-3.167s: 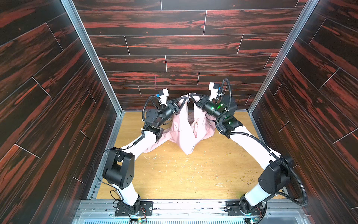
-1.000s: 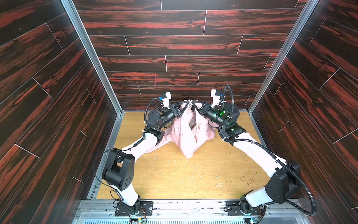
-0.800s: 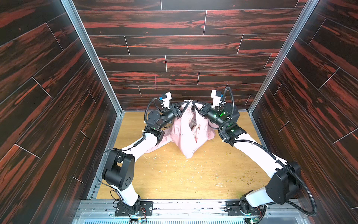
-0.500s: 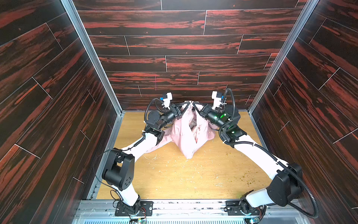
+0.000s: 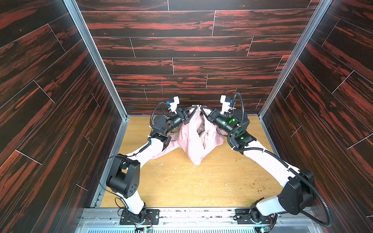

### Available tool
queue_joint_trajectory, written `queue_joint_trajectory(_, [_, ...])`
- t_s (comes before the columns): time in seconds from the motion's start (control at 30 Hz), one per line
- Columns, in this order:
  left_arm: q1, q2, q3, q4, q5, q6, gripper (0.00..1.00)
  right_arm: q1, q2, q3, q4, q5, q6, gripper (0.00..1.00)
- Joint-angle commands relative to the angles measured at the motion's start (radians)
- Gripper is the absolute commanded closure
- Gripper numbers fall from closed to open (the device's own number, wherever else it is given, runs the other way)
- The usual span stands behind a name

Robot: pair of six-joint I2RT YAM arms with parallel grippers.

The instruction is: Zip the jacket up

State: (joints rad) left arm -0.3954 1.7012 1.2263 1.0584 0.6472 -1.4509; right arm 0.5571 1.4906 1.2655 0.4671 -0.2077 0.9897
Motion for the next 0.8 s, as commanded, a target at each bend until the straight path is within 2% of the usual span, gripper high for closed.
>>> queue_joint_trajectory(0.0, [0.032,-0.027,0.035,0.092,-0.084,-0.028,1.0,0.021,0.044,0.001,-0.103,-0.041,-0.026,1.0])
queue_joint_trajectory(0.3, [0.049,0.016,0.097,0.124,-0.085,-0.128,1.0,0.036,0.029,-0.038,-0.102,-0.061,-0.058,1.0])
queue_joint_trajectory(0.77, [0.059,0.017,0.119,0.128,-0.081,-0.156,1.0,0.073,0.006,-0.087,-0.153,-0.038,-0.093,1.0])
